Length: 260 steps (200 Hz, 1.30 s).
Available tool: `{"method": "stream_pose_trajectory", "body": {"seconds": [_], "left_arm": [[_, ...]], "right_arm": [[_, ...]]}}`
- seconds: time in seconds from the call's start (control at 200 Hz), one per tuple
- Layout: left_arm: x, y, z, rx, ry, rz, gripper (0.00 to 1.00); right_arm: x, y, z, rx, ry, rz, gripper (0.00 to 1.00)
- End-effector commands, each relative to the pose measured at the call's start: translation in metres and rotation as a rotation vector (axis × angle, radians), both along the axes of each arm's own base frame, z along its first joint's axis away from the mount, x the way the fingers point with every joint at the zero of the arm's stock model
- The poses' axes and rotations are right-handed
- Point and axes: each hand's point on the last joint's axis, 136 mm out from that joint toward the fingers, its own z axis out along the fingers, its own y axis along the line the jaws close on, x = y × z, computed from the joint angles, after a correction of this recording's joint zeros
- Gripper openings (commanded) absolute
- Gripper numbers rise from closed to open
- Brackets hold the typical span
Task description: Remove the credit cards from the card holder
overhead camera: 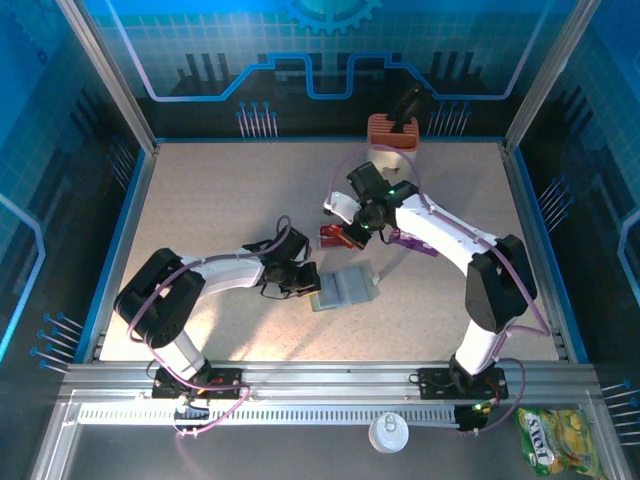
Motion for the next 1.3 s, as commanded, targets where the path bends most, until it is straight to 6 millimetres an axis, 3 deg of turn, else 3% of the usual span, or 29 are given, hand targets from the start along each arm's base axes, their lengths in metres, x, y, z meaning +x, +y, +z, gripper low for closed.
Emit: {"method": "stream_pose_trajectory", "body": {"seconds": [0.0, 0.29, 0.725, 1.046, 1.146, 1.296], "left_arm": [[0.002, 0.013, -0.006, 0.068, 0.004, -0.001, 0.07], [0.005, 0.014, 0.001, 0.067, -0.009, -0.013, 0.07], [0.006, 0.012, 0.013, 0.047, -0.021, -0.007, 0.09], [0.006, 0.015, 0.020, 0.052, -0.039, 0.002, 0.10], [0.006, 0.017, 0.020, 0.056, -0.041, 0.006, 0.11], [0.006, 0.018, 0.019, 0.059, -0.038, 0.009, 0.11]], "right_arm": [[0.006, -0.002, -0.004, -0.104, -0.034, 0.130, 0.00], [0.022, 0.002, -0.014, -0.180, 0.009, 0.292, 0.00], [0.047, -0.002, -0.017, -0.194, 0.012, 0.322, 0.00], [0.045, 0.000, -0.037, -0.197, 0.093, 0.360, 0.00], [0.047, 0.002, -0.036, -0.198, 0.100, 0.339, 0.13], [0.056, 0.004, -0.026, -0.204, 0.047, 0.301, 0.21]]}}
